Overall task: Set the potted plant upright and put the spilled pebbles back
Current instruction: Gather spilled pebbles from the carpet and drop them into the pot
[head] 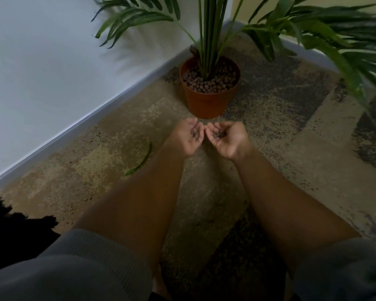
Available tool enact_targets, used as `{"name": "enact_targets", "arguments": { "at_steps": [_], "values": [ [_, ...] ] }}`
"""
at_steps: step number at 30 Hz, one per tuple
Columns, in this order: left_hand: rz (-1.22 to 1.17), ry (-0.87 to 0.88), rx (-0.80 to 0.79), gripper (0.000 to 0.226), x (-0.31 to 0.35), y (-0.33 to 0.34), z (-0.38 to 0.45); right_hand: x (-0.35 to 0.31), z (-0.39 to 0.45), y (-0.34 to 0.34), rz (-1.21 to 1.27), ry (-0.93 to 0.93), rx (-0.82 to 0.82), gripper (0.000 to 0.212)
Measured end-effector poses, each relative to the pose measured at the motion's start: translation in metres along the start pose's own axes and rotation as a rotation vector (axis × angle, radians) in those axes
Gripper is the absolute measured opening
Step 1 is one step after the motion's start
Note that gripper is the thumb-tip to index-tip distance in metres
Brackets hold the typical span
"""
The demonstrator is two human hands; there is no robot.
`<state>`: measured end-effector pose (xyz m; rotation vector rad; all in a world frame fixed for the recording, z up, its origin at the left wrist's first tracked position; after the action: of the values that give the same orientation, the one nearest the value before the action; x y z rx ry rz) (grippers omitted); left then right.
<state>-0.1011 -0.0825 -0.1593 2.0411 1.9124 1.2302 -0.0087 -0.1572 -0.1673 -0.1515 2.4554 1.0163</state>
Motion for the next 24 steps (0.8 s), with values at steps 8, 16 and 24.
{"name": "enact_targets", "arguments": {
  "at_steps": [8, 16, 24],
  "values": [
    [-0.234, 0.190, -0.085, 0.033, 0.071, 0.067, 0.015, -0.065, 0.001, 0.066, 0.047, -0.229, -0.002, 0.030],
    [-0.155, 0.186, -0.316, 0.045, 0.096, 0.103, 0.023, -0.097, -0.001, 0.105, -0.090, -0.257, -0.082, 0.035],
    [-0.152, 0.201, -0.230, 0.042, 0.092, 0.089, 0.028, -0.106, 0.014, 0.076, -0.091, -0.188, -0.071, 0.042]
  ]
}}
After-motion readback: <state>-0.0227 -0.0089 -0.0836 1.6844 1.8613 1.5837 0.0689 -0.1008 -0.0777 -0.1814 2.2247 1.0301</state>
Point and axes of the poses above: each hand's wrist, its own z-axis towards the middle knuckle, its own y-axis out of the palm, x = y × z, the point moved 5 cm from there along z, towards the middle knuckle, and after that the axes turned 4 degrees about -x, right-handed, at the moved point
